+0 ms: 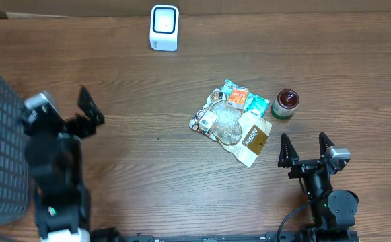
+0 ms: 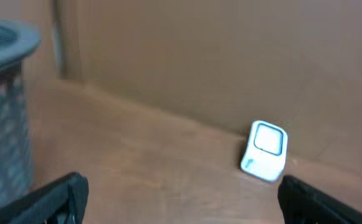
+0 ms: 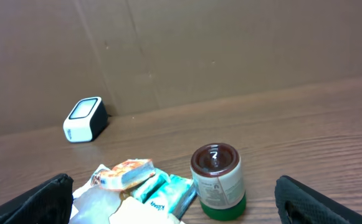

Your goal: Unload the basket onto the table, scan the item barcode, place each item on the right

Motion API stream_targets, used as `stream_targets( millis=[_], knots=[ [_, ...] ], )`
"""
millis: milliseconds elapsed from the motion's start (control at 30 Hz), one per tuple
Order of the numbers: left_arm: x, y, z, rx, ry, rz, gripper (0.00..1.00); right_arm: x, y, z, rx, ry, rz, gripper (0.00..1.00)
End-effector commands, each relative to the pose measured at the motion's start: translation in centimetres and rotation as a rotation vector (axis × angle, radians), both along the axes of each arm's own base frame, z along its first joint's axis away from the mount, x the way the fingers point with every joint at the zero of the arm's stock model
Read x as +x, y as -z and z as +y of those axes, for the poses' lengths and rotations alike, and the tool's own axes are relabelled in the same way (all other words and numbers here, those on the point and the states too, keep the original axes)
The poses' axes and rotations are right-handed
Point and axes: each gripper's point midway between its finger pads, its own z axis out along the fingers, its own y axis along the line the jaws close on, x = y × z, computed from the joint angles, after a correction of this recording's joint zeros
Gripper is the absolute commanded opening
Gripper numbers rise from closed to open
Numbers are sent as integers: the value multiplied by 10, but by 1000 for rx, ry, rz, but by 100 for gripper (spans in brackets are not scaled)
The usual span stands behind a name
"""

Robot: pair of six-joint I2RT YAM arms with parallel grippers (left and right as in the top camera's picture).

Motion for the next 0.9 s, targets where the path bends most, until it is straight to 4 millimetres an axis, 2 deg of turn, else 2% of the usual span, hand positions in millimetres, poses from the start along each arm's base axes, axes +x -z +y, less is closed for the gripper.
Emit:
stream_targets(
  millis=[0, 200, 567, 700, 867],
  knots=[
    [-27, 26, -25, 307, 159, -33, 100, 0, 2, 0, 3, -1, -2, 100],
    [-49, 72, -29, 418, 170, -28, 99, 0, 2, 0, 3, -1, -1, 100],
    [-60, 134, -39, 523, 225, 25, 100, 0, 2, 0, 3, -2, -2, 100],
    [-62, 126, -38, 534, 210, -20, 100, 0, 2, 0, 3, -1, -2, 100],
    [-62, 128, -38, 533, 211, -13, 100, 0, 2, 0, 3, -1, -1, 100]
  ],
)
